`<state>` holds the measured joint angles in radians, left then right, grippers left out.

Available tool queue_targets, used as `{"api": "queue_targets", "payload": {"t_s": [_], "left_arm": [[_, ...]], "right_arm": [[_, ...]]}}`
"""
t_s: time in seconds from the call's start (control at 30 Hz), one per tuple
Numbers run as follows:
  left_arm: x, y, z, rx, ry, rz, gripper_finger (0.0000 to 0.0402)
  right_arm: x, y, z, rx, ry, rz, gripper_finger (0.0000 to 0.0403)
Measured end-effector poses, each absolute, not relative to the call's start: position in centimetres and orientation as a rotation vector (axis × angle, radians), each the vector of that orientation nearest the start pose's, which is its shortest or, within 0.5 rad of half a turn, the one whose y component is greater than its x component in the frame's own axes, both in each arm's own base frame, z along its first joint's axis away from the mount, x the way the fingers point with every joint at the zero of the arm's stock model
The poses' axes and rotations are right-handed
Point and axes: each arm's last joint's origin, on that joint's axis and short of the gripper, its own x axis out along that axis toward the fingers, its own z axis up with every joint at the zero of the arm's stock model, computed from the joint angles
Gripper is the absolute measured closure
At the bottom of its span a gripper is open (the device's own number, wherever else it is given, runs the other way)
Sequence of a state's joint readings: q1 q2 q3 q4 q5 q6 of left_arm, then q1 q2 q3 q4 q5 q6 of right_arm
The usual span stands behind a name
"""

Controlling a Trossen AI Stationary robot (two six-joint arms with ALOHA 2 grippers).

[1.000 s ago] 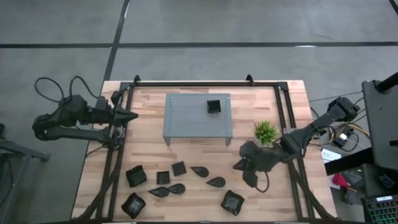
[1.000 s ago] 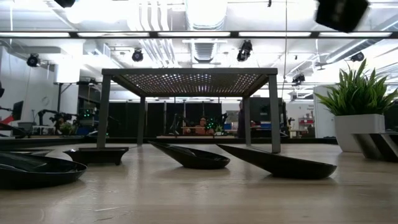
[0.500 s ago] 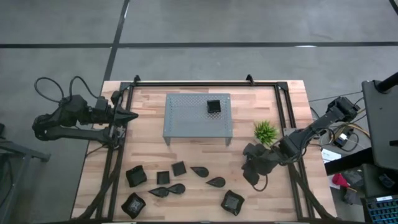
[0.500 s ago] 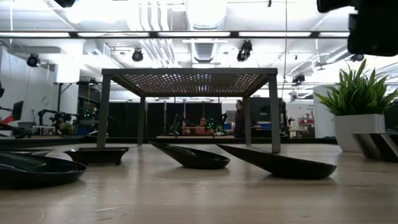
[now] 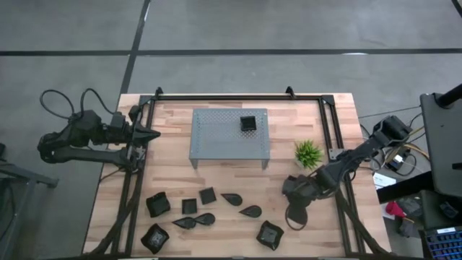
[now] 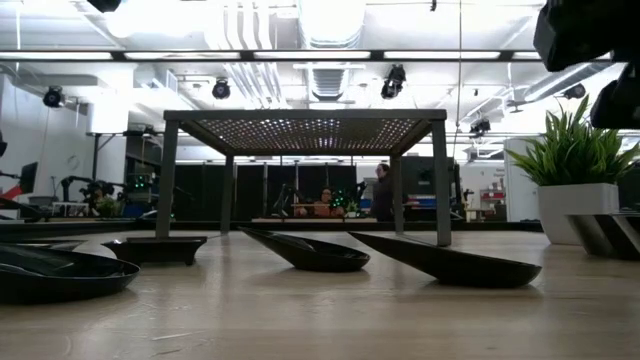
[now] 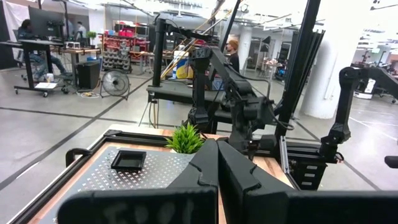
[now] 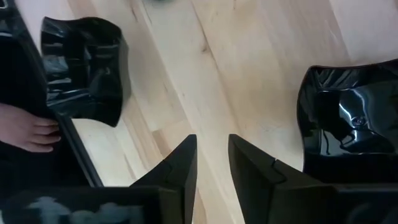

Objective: Pick & Place Mini shaped plates
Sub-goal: Put the distorted square plate on the shelf

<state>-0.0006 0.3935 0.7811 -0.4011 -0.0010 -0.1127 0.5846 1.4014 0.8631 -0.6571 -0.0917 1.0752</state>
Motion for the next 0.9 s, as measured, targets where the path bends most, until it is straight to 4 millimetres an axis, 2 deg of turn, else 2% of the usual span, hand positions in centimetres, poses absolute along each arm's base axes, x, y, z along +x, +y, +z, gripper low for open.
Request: {"api": "queue_targets", "payload": {"t_s": [0.27,0.67,0.9], "left_arm": [[7.7,0.0,35.2,-0.113,0.014,0.001,0.0401],[7.7,0.0,35.2,-0.113,0.013,0.001,0.0401],[7.7,0.0,35.2,-0.113,0.013,0.001,0.0401]], "right_arm": [[20.5,13.9,19.0,0.56,1.405,-0.14,0.0335],[20.1,13.3,18.4,0.427,1.397,-0.199,0.0336],[20.5,13.5,17.1,0.393,1.431,-0.234,0.0329]]}}
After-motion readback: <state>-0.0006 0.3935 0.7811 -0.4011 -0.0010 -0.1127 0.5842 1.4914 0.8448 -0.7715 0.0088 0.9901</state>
